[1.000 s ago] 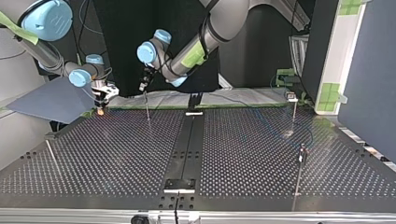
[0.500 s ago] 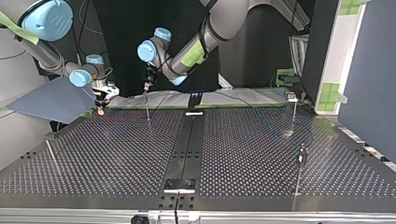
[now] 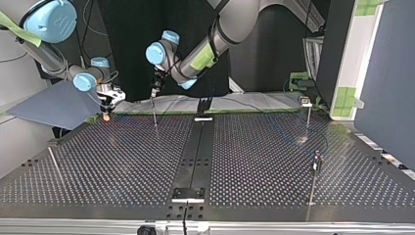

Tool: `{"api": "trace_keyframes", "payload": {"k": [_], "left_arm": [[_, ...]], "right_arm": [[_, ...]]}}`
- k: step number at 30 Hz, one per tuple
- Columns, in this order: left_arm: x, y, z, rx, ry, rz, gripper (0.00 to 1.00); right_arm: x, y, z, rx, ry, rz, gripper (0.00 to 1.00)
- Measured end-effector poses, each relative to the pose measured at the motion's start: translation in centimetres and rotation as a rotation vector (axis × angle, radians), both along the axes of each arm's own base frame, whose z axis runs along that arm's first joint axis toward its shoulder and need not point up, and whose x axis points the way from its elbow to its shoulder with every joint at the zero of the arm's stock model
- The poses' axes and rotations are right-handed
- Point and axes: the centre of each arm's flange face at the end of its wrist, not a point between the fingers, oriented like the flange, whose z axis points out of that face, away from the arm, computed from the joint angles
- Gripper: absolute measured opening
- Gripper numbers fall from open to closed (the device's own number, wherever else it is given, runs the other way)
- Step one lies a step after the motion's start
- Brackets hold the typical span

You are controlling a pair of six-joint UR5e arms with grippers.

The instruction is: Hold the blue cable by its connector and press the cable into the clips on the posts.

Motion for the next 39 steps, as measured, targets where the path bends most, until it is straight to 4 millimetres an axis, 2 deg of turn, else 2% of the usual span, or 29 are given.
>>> {"api": "trace_keyframes", "payload": {"k": [9,23,39], "left_arm": [[-0.4,0.1,-2.8,0.014,0.007,0.014,1.00],[-0.7,-1.7,-1.6,-0.018,-0.037,0.000,1.00],[-0.8,-1.7,-1.6,-0.019,-0.032,0.004,1.00]], "right_arm": [[0.1,0.0,0.0,-0.001,0.000,0.002,0.00],[0.2,0.0,0.0,-0.004,0.000,0.002,0.00],[0.2,0.0,-0.1,-0.002,-0.001,0.007,0.00]]}}
